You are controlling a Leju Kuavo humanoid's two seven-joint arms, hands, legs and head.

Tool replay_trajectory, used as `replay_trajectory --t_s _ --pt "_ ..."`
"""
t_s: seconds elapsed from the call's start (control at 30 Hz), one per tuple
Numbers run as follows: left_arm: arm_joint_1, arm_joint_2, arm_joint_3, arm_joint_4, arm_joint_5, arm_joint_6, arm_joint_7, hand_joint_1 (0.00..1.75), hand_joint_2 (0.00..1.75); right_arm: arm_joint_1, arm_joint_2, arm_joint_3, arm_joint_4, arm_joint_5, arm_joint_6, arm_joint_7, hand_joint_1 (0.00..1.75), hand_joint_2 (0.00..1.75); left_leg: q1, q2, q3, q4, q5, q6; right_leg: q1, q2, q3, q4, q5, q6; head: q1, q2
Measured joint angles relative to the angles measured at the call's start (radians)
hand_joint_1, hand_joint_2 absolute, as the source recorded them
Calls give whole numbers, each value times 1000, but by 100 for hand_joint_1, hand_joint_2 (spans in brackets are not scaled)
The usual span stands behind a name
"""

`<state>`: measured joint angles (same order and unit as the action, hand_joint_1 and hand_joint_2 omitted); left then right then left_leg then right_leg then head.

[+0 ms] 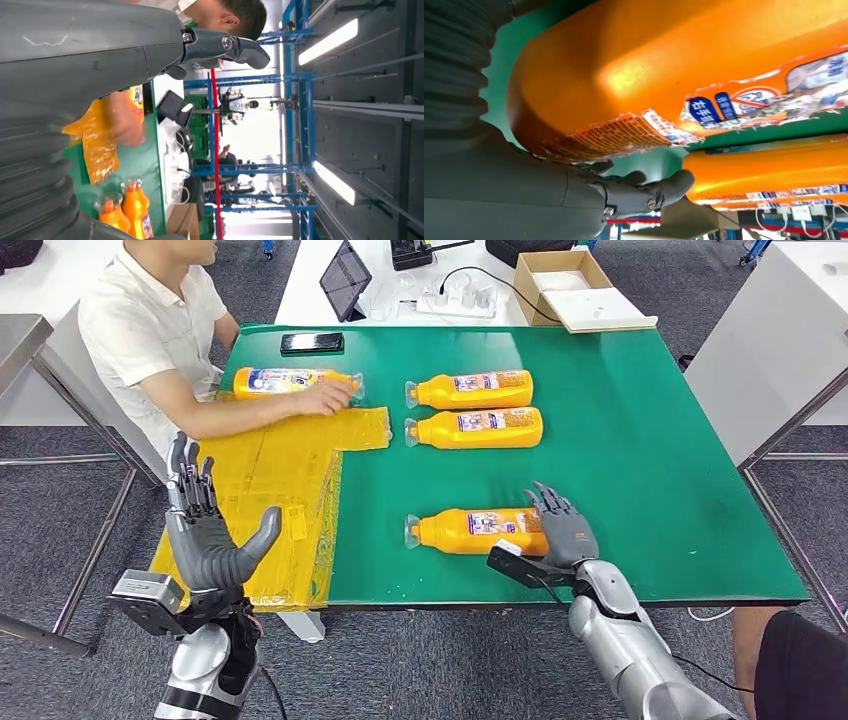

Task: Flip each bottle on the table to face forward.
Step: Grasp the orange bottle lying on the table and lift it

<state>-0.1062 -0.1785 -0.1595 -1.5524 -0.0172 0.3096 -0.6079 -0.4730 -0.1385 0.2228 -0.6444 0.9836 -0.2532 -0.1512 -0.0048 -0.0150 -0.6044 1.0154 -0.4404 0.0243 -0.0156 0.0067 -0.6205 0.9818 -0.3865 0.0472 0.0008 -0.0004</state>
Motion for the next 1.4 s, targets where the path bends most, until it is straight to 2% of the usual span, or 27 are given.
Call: replay_trajectory --t_s 0.1,0.13,0.17,0.23,0.27,0.3,0.53,0.87,1.1,1.2,1.3,1.4 --pt "-1 0 0 1 4 -8 2 0 175 -17 2 1 27 -8 19 -7 0 175 0 1 1 0 0 0 0 0 0 0 0 0 0 0" --pt "-2 0 0 2 4 -11 2 0 175 -24 2 2 36 -5 27 -3 10 175 0 2 1 0 0 0 0 0 1 0 0 0 0 0" --pt "-3 0 0 2 4 -14 3 0 175 -31 3 5 44 0 36 2 47 175 0 3 2 0 0 0 0 1 1 0 0 0 0 0" --pt "-4 0 0 2 4 -22 5 0 175 -48 4 13 62 7 61 13 134 175 0 5 4 0 0 0 0 1 2 0 0 0 0 0" --pt "-5 0 0 2 5 -25 6 0 175 -55 4 18 69 8 71 15 167 175 0 5 4 0 0 0 0 1 3 0 0 0 0 0" --pt "-6 0 0 2 5 -28 6 0 175 -61 4 22 76 7 79 15 174 175 0 5 5 0 0 0 0 1 3 0 0 0 0 0" --pt "-12 1 0 6 16 -47 10 0 175 -82 6 36 104 -35 92 -25 175 175 0 5 6 0 0 0 0 1 5 0 1 0 0 0" --pt "-18 5 0 26 92 -92 30 0 175 -43 20 8 80 -296 127 -264 175 175 0 5 4 0 0 0 1 1 3 0 0 0 0 0" --pt "-18 6 0 28 95 -92 30 0 175 -11 35 -6 41 -323 121 -285 175 175 0 4 2 0 0 0 0 1 2 0 0 0 0 0" --pt "-17 6 0 28 113 -76 34 0 175 7 44 -16 13 -369 81 -316 175 175 0 3 1 0 0 0 0 1 2 0 0 0 0 0" --pt "-11 -3 2 33 197 -53 92 0 175 48 67 -45 -73 -468 9 -352 175 175 0 3 0 0 0 0 0 1 0 0 0 0 0 0" --pt "6 -17 -4 65 321 -94 192 0 175 108 105 -77 -221 -571 -44 -372 175 175 0 2 0 0 -1 0 0 1 -1 0 0 0 0 0"
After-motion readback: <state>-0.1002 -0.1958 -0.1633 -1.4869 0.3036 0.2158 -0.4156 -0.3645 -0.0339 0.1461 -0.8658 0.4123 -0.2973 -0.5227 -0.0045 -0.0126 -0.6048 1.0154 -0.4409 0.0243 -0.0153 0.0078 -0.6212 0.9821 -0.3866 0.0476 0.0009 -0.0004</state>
